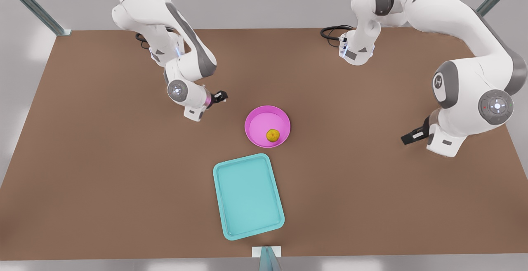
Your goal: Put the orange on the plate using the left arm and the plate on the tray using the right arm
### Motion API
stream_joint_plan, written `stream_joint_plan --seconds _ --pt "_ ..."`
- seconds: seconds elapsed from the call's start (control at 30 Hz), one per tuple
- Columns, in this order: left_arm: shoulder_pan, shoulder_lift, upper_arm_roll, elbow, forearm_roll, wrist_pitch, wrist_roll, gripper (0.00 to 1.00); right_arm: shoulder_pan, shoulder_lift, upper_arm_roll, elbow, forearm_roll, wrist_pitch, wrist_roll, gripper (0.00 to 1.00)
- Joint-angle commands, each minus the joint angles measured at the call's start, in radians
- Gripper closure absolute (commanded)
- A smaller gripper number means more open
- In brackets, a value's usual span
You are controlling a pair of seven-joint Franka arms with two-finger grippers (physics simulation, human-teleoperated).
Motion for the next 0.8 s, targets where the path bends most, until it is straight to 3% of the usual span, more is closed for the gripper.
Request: stream_joint_plan --seconds 0.0,0.03,0.07,0.13,0.77 --pt "0.136 -0.091 -0.175 -0.044 0.026 -0.082 0.376 0.00 -0.021 0.026 0.001 -0.015 0.077 0.342 0.104 0.00" --pt "0.353 -0.185 -0.589 -0.182 0.345 0.035 0.366 0.00 0.007 0.072 0.006 -0.006 0.127 0.402 0.104 0.00" --pt "0.363 -0.298 -0.596 -0.300 0.316 0.193 0.369 0.00 0.014 0.103 0.024 0.011 0.192 0.419 0.102 0.00" --pt "0.363 -0.378 -0.565 -0.348 0.261 0.155 0.369 0.00 0.014 0.152 0.045 0.031 0.293 0.441 0.093 0.00" --pt "0.369 -0.312 -0.522 -0.312 0.221 0.115 0.359 0.00 0.016 0.427 0.122 0.223 0.456 0.441 -0.040 0.00"
